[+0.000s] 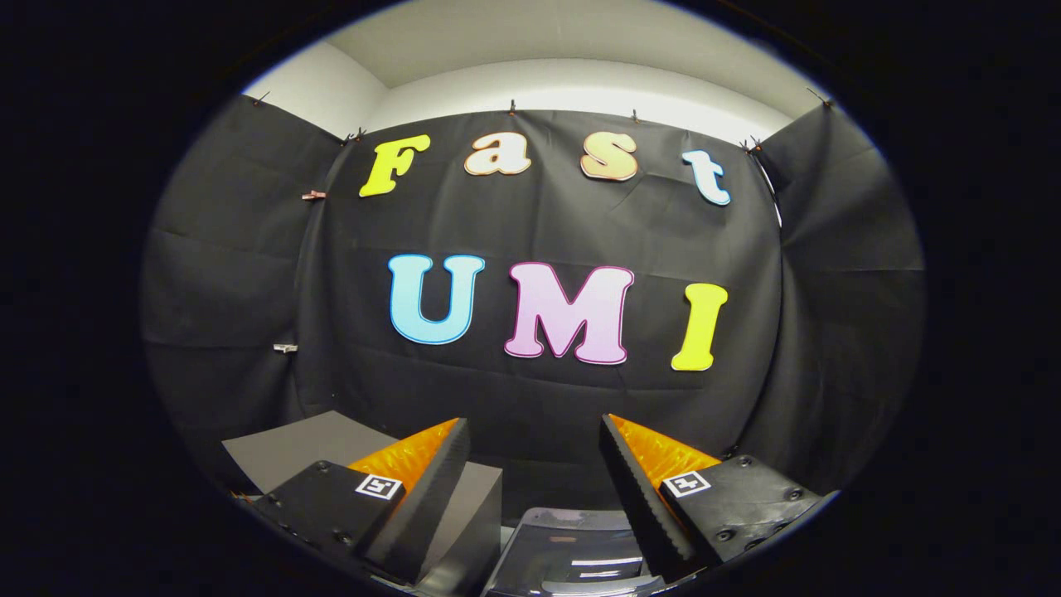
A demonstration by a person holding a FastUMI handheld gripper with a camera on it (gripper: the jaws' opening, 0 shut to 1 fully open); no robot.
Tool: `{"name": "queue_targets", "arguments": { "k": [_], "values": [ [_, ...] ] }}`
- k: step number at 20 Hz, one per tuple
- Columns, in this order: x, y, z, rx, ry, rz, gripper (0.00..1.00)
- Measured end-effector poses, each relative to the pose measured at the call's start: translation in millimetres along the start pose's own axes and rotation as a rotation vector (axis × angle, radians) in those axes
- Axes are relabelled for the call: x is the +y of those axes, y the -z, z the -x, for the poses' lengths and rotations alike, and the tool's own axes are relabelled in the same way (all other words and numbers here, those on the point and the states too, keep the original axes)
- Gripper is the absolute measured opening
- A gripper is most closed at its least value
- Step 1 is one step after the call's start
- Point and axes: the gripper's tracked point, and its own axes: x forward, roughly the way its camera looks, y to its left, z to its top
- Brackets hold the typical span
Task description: Put the clothes into the washing machine and then close the washing machine lid.
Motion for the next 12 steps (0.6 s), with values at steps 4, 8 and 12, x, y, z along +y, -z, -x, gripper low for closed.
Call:
{"name": "queue_targets", "arguments": {
  "k": [4, 8, 12],
  "values": [
    [2.2, -3.0, -0.4, -0.005, -0.005, -0.010, 0.99],
    [1.1, -4.9, -0.8, -0.012, -0.004, -0.011, 0.98],
    [-3.4, -0.1, -0.7, -0.003, 0.003, -0.013, 0.98]
  ]
}}
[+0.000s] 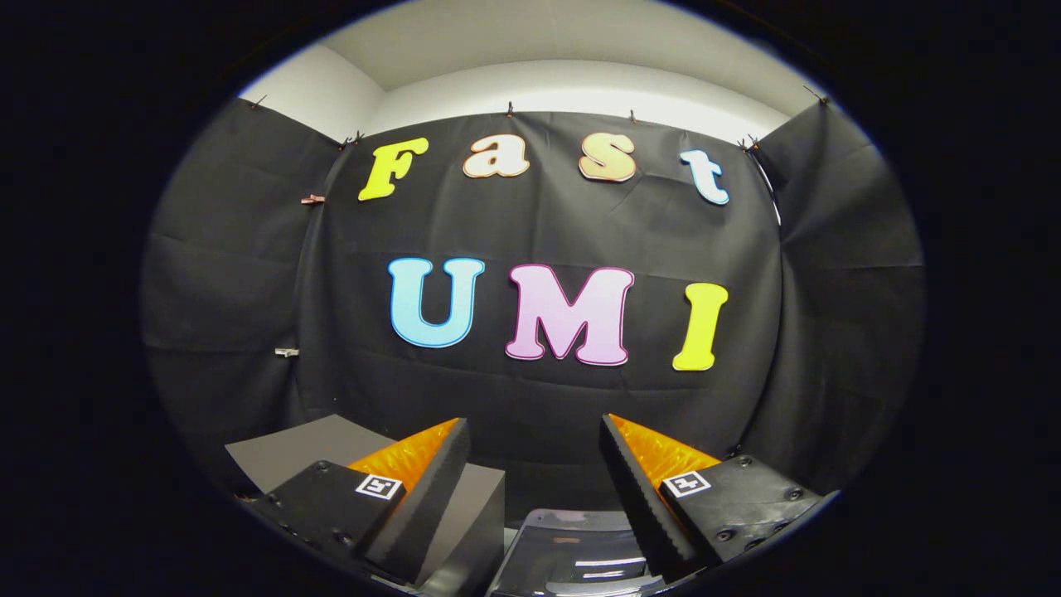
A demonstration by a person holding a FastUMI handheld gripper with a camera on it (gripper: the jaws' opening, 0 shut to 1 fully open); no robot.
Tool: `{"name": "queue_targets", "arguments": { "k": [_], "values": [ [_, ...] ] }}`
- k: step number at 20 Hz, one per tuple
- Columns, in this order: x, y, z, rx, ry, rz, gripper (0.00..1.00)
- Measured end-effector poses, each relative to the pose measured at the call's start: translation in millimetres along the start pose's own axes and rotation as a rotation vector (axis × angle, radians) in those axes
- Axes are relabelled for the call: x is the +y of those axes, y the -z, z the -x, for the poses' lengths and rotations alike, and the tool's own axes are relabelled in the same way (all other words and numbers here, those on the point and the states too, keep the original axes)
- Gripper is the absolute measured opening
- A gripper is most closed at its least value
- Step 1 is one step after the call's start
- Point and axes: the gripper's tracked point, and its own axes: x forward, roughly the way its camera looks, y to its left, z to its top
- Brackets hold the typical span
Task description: Put the clothes into the washing machine and then close the washing machine lid.
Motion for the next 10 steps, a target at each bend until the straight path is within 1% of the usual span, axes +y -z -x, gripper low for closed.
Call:
{"name": "queue_targets", "arguments": {
  "k": [10],
  "values": [
    [-3.2, 4.3, 6.9, 0.016, -0.004, 0.004, 0.98]
  ]
}}
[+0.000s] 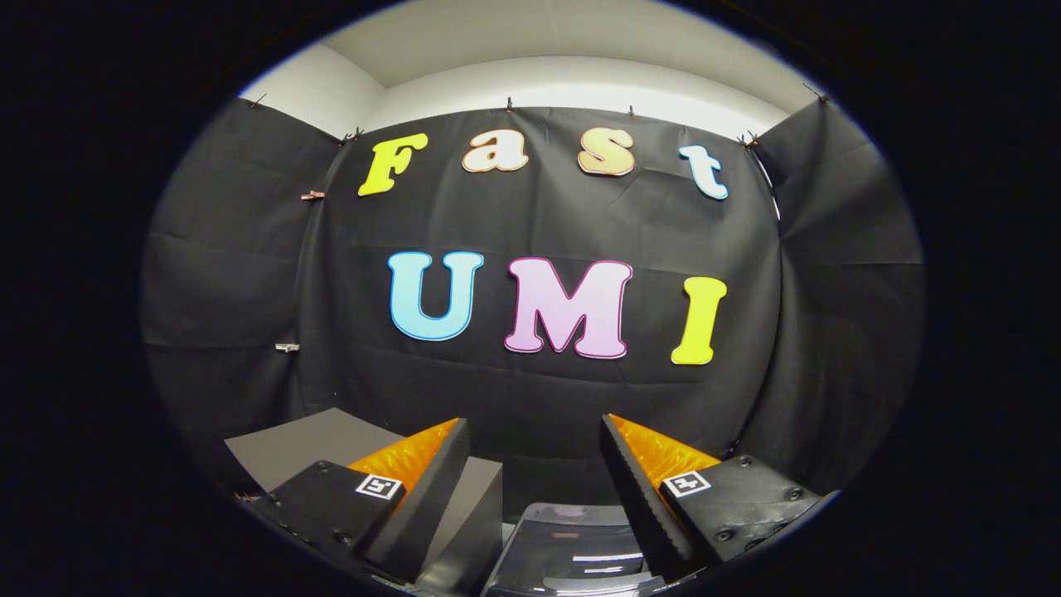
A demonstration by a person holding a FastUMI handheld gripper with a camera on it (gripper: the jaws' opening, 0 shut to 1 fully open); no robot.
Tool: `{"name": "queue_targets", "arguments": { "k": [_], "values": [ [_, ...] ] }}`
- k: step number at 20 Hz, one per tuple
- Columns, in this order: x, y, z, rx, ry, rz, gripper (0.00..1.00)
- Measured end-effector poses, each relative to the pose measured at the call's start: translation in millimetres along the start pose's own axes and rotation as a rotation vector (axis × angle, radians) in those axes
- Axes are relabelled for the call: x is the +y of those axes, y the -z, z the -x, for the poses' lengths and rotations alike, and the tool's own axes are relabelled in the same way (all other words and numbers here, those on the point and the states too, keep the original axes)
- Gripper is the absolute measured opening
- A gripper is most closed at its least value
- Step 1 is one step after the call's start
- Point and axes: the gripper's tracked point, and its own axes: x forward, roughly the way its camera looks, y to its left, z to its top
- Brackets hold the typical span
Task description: Put the clothes into the washing machine and then close the washing machine lid.
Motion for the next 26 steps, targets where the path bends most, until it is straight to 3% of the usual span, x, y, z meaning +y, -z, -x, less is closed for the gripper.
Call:
{"name": "queue_targets", "arguments": {
  "k": [26],
  "values": [
    [-4.6, -15.2, 0.9, -0.036, 0.008, -0.046, 0.98]
  ]
}}
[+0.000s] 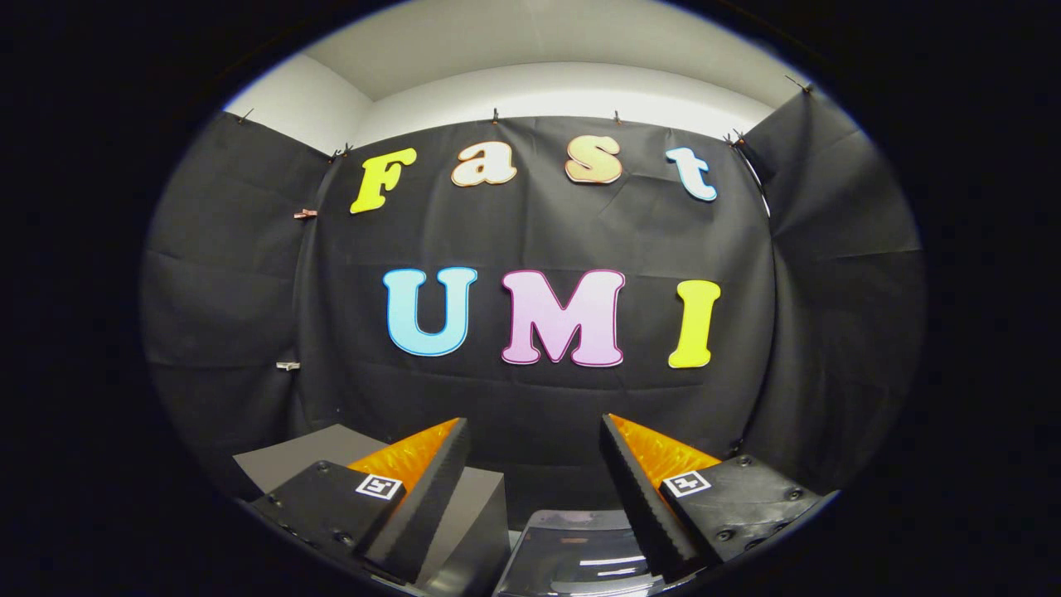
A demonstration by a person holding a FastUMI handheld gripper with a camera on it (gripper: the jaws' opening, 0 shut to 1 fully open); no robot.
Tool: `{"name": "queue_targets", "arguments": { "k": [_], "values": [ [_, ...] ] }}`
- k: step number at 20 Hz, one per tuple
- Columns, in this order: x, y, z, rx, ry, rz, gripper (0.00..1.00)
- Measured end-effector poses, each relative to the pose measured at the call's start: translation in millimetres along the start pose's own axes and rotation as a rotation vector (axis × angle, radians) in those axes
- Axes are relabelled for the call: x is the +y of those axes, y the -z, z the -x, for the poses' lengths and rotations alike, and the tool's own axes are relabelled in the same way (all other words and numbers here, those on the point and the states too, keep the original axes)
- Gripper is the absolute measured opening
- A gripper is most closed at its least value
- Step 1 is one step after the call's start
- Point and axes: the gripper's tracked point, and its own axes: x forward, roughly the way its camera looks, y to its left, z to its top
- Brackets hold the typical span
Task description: Put the clothes into the washing machine and then close the washing machine lid.
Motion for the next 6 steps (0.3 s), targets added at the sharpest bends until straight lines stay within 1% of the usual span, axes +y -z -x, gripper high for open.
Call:
{"name": "queue_targets", "arguments": {
  "k": [6],
  "values": [
    [0.3, 1.0, -6.5, 0.000, 0.002, 0.007, 0.98]
  ]
}}
